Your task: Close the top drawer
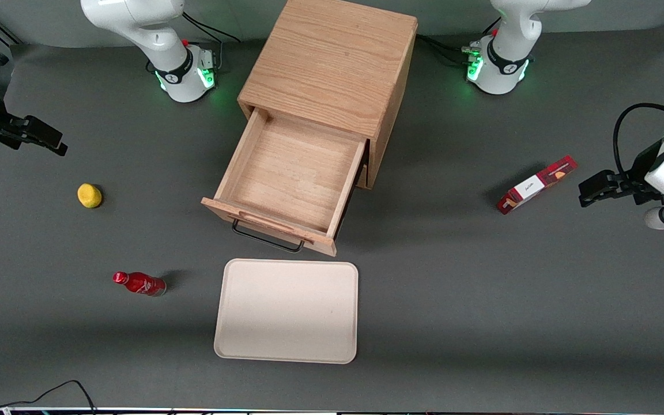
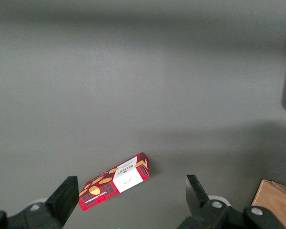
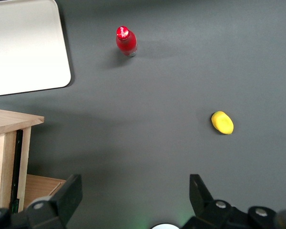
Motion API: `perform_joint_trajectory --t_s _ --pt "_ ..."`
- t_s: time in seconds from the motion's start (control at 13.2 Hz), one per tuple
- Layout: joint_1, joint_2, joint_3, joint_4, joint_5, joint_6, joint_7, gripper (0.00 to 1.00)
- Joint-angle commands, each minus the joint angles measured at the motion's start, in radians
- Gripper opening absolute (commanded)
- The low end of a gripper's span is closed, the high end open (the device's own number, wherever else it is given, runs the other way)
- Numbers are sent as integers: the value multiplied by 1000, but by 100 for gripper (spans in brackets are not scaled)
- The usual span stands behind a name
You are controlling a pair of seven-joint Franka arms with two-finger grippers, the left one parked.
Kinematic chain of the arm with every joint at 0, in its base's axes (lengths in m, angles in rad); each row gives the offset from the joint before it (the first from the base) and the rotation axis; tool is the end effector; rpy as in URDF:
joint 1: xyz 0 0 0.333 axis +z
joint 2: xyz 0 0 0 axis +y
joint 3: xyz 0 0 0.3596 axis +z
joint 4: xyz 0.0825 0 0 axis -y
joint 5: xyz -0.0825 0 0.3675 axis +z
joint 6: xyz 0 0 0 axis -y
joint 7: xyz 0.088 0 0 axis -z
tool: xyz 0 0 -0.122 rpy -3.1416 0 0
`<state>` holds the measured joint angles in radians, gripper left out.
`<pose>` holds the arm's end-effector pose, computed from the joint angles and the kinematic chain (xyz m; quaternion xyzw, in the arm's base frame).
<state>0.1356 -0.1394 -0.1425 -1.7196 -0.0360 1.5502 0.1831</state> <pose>0.4847 -0.0135 0.6543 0.9954 -0.0941 -0.0149 0.0095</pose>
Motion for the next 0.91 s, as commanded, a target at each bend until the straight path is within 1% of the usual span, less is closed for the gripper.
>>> perform_joint_trajectory --t_s 0.0,0.3,0.45,0.6,0.75,0.83 --pt "1 12 3 31 -4 -48 27 100" --pt "1 14 3 52 -2 -51 44 100" --pt "2 0 3 64 31 -41 35 100" --pt "16 10 27 130 24 -54 33 100" --pt "16 15 27 135 34 -58 7 100" --pt "16 29 30 152 15 -56 6 100"
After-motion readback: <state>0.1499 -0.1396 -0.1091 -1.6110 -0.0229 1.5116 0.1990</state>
